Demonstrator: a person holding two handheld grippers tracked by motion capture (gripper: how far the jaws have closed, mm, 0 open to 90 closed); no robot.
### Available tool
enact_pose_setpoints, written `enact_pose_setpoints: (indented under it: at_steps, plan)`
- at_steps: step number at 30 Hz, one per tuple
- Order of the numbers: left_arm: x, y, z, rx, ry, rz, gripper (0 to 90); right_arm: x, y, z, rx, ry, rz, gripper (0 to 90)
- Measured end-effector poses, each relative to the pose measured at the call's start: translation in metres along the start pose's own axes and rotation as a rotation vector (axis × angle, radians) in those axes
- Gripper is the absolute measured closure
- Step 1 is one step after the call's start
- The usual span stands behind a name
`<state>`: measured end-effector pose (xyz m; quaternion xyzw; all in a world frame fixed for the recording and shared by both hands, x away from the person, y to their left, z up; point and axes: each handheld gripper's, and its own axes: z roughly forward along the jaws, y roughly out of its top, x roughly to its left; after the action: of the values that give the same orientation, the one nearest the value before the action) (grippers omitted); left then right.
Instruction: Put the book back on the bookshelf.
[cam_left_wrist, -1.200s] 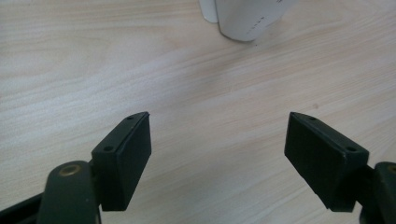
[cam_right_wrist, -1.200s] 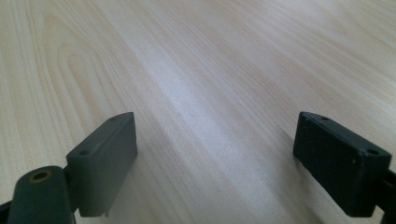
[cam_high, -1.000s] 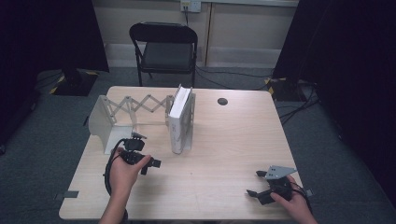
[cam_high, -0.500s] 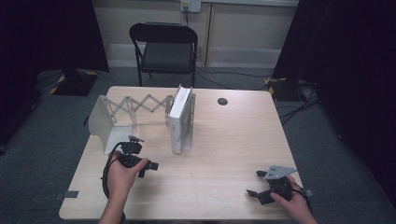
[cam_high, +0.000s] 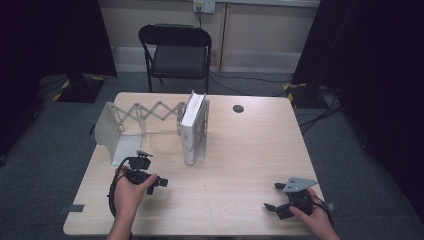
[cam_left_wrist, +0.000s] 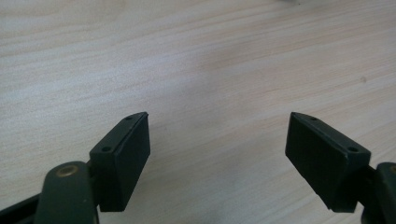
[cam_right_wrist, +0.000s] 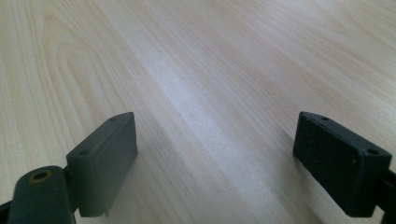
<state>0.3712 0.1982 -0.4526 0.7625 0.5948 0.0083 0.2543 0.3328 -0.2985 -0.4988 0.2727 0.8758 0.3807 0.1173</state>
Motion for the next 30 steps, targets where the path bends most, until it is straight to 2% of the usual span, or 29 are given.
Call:
enact_pose_setpoints:
  at_steps: [19, 30]
  plan:
    - [0.004, -0.007, 0.001, 0.005, 0.005, -0.009, 21.4, 0.000, 0.000, 0.000, 0.000, 0.000, 0.000, 13.1]
    - [0.003, -0.011, 0.002, -0.001, -0.003, 0.008, 20.7, 0.000, 0.001, 0.001, 0.000, 0.004, 0.001, 12.9]
